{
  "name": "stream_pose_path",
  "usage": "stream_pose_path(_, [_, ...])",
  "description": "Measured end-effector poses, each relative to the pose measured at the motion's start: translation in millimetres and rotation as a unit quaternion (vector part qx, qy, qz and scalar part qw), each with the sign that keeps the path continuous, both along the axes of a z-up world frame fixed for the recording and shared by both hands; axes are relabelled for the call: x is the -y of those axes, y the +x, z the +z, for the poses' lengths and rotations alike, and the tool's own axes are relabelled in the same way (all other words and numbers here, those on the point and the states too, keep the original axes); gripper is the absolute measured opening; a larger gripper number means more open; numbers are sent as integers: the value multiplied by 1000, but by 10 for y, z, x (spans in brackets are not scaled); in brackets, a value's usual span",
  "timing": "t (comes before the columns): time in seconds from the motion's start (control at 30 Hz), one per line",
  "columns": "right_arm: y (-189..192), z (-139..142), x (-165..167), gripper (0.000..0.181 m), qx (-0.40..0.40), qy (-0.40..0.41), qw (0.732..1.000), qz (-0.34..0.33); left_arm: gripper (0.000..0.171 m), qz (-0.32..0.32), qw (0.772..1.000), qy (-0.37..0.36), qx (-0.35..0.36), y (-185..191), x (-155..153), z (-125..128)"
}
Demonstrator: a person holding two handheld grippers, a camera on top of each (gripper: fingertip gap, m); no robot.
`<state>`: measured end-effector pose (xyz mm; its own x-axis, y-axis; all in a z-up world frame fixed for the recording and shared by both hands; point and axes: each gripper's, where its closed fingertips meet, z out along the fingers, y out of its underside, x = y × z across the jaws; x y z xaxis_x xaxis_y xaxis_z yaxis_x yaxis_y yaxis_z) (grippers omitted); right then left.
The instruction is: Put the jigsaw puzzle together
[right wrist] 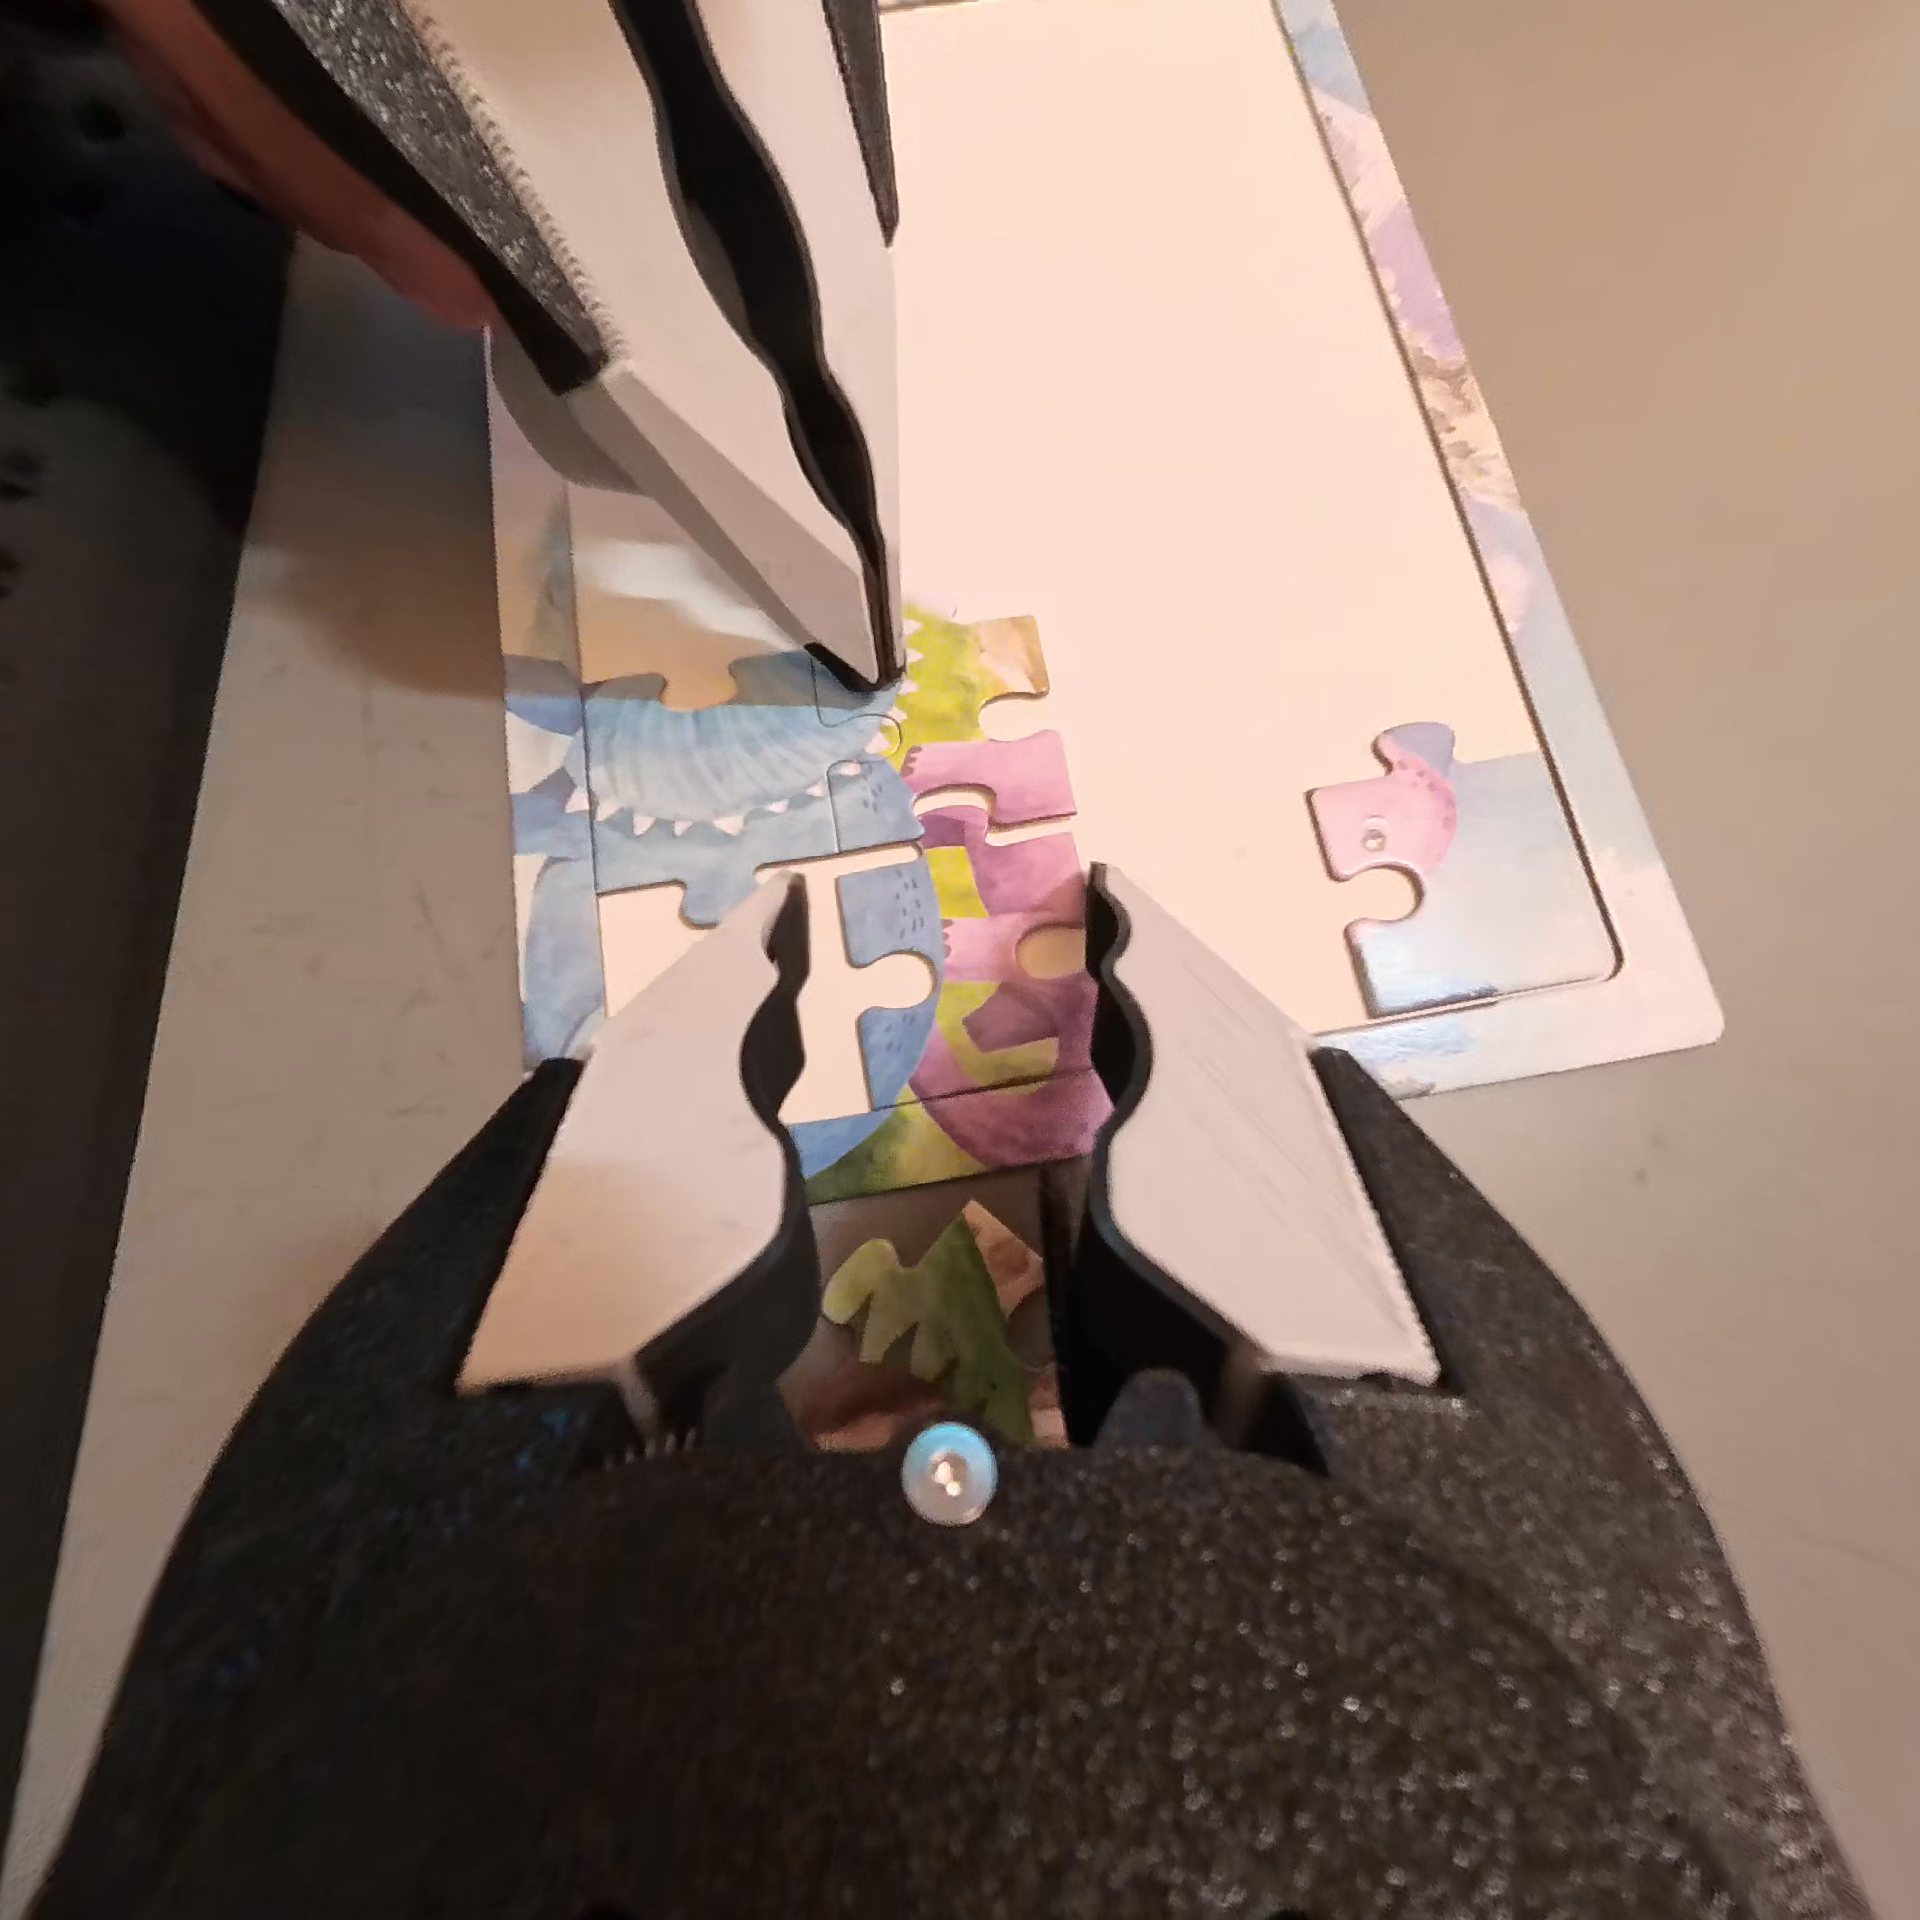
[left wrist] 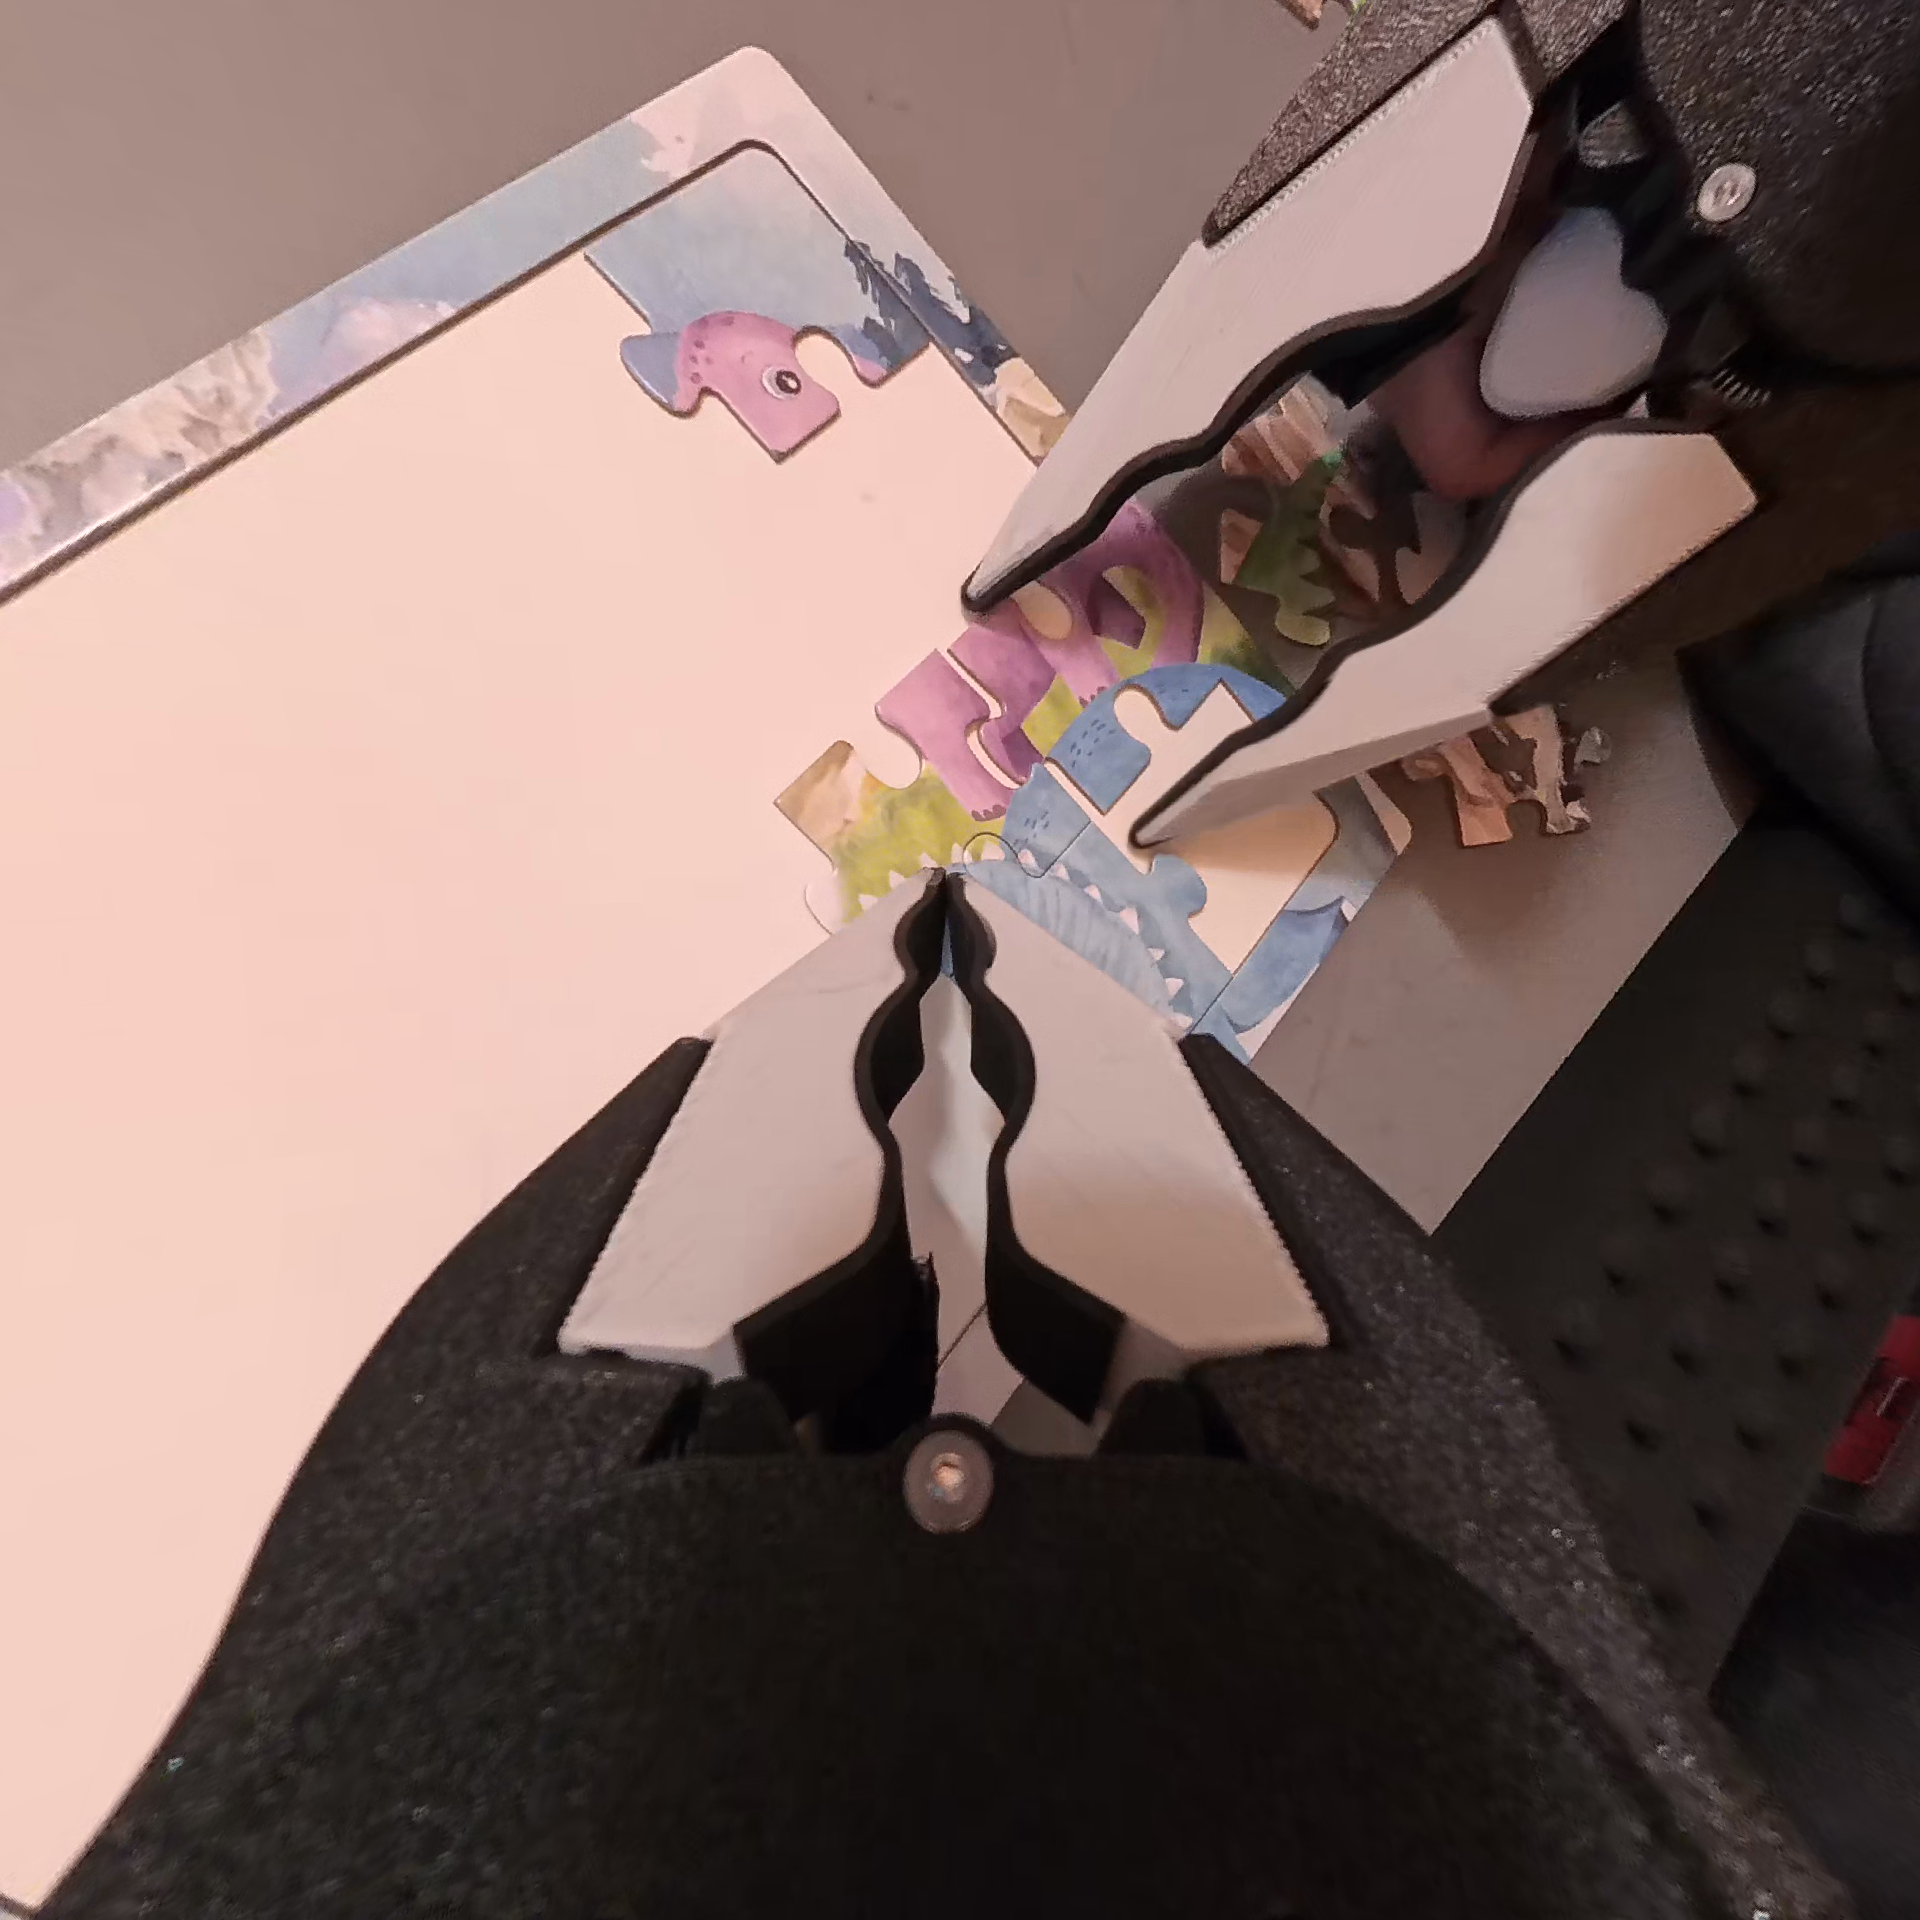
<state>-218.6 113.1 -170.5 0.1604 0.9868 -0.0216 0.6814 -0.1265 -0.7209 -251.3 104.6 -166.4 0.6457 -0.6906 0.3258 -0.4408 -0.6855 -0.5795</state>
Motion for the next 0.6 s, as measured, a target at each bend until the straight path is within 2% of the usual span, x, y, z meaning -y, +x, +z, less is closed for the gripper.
stream_pose_path(0.13, [3,6,-34,46,-7,-4,1000,-8,0,-2,1000,8,-7,10,2,17])
stream_pose_path(0.47, [-13,65,-19,46,-15,-10,1000,-5,0,-8,1000,-4,-5,-14,103,45])
stream_pose_path(0.6, [119,63,-81,46,6,0,1000,-21,0,-14,1000,-9,-9,24,113,0])
